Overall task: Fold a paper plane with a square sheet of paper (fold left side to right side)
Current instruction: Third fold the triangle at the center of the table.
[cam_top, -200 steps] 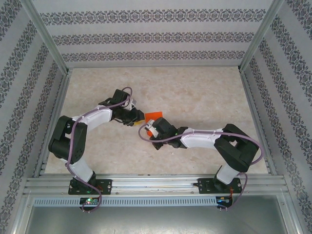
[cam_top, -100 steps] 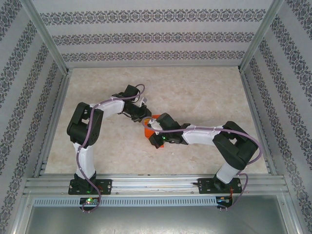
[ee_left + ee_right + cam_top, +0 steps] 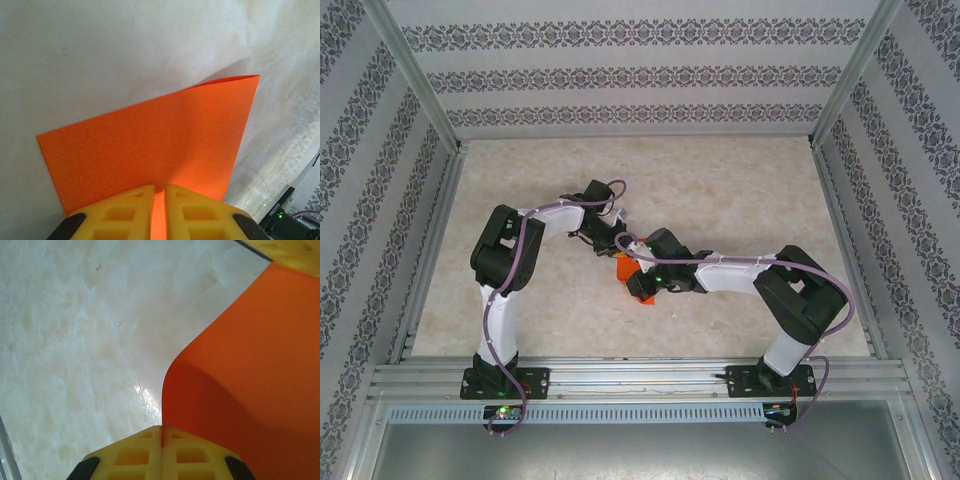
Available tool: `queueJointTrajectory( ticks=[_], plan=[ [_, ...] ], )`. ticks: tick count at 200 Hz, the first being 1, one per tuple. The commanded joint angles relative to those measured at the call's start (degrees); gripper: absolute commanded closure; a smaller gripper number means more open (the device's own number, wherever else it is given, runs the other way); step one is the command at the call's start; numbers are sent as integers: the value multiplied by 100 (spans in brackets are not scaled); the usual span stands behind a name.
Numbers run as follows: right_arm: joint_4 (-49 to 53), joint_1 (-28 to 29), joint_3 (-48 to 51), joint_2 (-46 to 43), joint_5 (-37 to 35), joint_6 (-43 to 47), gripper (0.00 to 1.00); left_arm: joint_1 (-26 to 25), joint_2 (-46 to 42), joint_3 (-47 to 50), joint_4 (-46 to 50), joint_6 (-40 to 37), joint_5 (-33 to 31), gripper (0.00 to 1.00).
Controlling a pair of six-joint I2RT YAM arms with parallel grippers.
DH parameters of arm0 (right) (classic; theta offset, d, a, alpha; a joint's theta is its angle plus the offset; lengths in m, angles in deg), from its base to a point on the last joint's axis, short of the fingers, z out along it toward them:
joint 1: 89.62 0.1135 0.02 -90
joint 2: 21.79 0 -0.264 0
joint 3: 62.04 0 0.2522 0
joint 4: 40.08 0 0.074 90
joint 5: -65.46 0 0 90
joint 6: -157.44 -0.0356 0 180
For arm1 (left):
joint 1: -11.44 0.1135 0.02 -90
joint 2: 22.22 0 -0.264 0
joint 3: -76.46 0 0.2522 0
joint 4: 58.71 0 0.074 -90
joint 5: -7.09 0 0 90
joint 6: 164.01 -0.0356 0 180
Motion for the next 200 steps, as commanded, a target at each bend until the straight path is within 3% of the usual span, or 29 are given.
queueJointTrajectory(
  ticks=[1,200],
  plan=[
    [-97,-110,40,102,241,-194,100,-88,249,24,435,-229,-372,85],
    [316,-662,-112,138,-240,-420,100,-98,237,70,564,-171,-614,86]
  ],
)
